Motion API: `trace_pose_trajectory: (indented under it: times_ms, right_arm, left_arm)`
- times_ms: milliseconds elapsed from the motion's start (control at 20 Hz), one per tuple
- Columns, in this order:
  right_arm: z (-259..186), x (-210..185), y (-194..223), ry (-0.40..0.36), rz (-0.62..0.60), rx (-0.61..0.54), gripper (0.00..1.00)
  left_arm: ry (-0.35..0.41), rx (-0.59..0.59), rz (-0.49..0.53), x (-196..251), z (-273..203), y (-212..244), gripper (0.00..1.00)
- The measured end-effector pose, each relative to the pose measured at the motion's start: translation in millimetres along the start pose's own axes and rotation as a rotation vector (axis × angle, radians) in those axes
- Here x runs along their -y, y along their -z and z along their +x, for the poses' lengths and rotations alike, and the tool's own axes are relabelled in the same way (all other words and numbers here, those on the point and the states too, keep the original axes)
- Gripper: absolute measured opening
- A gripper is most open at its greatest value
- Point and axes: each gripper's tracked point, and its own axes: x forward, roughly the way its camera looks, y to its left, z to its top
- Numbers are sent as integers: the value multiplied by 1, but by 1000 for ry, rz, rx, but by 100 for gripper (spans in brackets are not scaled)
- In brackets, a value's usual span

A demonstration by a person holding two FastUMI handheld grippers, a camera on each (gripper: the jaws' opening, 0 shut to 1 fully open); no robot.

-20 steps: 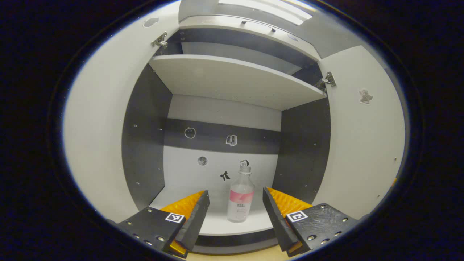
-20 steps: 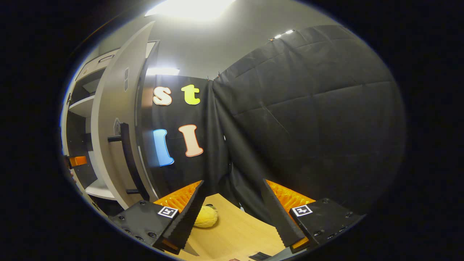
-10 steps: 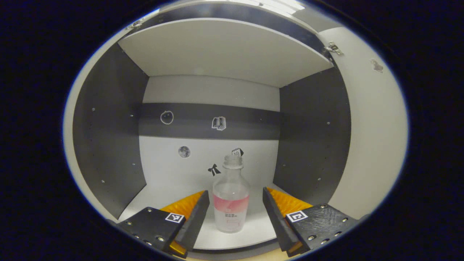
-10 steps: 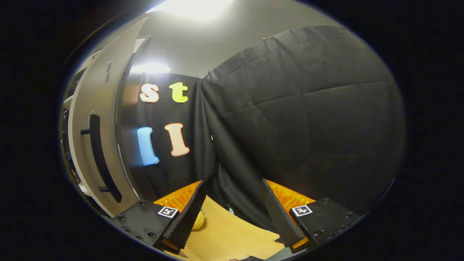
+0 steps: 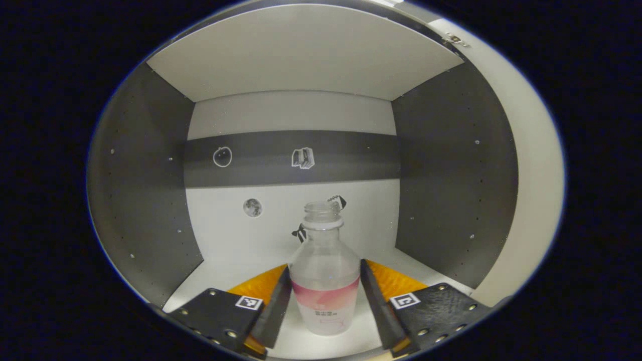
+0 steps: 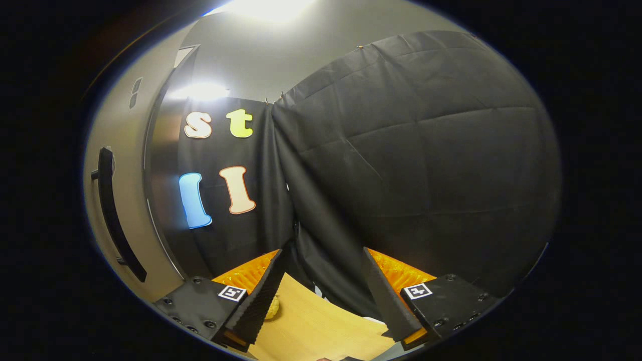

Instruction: Grasp the bottle in the cabinet with the left hand and place it on the coaster, then close the right door with the right hand and the left door with the left hand.

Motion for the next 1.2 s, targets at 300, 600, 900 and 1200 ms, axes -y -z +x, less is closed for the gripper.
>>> trace_pose_trajectory:
  times_ms: [300,600,900,1200]
  right_arm:
    - [15,-17,4,-38,1,-8,98]
    - [15,-24,-1,-53,-9,15,98]
    - [8,-31,-6,-74,-4,19,98]
    - [-12,-32,-11,-86,13,18,98]
  left_arm:
    - [12,8,5,1,-6,-2,69]
    - [88,61,-44,20,-56,-28,69]
    - [187,110,-123,29,-130,-46,69]
    - [223,125,-108,23,-199,-27,69]
